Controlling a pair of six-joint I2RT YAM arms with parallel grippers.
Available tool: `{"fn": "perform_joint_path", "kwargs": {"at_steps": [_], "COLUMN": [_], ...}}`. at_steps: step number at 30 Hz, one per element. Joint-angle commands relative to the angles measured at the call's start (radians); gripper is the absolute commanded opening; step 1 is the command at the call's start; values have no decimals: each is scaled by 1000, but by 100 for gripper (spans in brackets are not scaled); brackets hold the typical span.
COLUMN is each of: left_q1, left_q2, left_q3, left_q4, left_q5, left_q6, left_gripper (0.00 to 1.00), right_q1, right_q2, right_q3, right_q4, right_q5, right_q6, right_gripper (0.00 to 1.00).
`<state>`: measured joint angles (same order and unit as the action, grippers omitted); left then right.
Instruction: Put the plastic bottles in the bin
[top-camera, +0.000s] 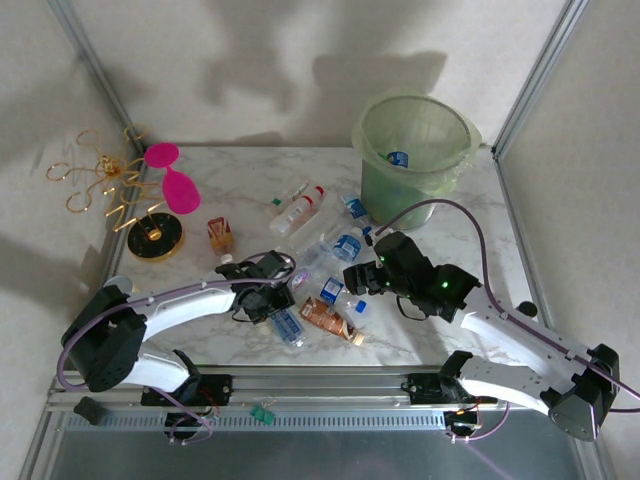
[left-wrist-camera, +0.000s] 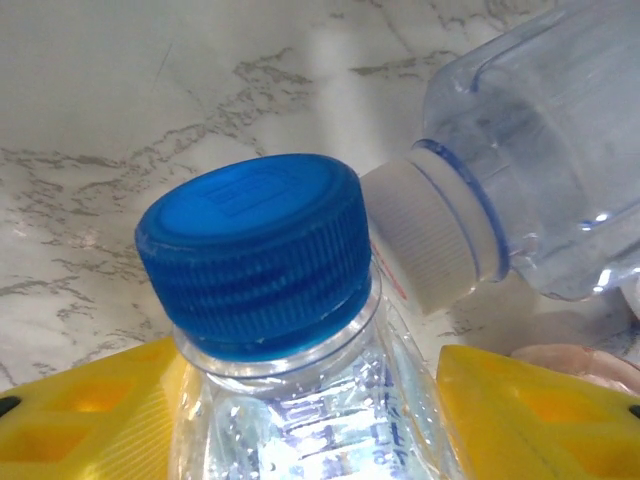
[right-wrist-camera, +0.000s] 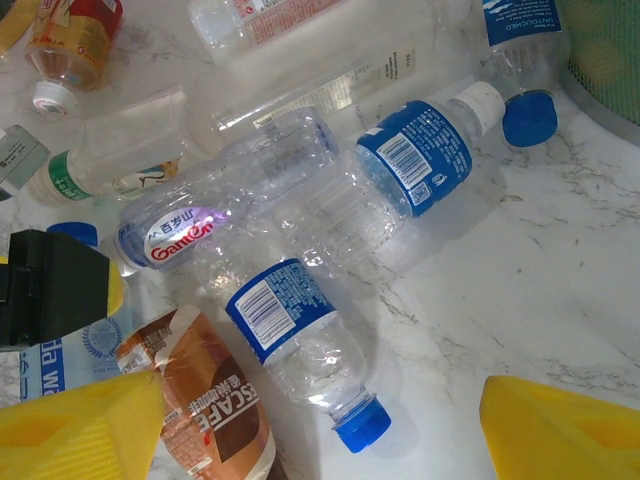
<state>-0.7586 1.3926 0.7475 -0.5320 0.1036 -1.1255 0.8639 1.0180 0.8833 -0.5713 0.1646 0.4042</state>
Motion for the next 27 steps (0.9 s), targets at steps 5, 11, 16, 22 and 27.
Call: {"fn": "perform_joint_path", "kwargs": {"at_steps": [5,11,16,22,27], "left_q1": [0,14,30,65,84], "left_q2": [-19,-66,-90,-93,-124], "left_q3": [62,126,209,313,339], "left_q4": [-79,-101,-137,-175,-151], "left_q5": [-79,-91,-100,-96,-85], "left_q6": [21,55,86,121,120], "left_gripper": [55,53,53,50,50], "right_q1": [-3,-6,-22,-84,-146], "right_q2": [21,24,30,26,32], "right_q3": [18,44,48,53,51], "right_q4": [15,23,44,78,116], "right_q5": [7,2,-23,-116,-214], "right_q6": [-9,-13,-15,-12,-8], "right_gripper": [83,83,83,84,84]}}
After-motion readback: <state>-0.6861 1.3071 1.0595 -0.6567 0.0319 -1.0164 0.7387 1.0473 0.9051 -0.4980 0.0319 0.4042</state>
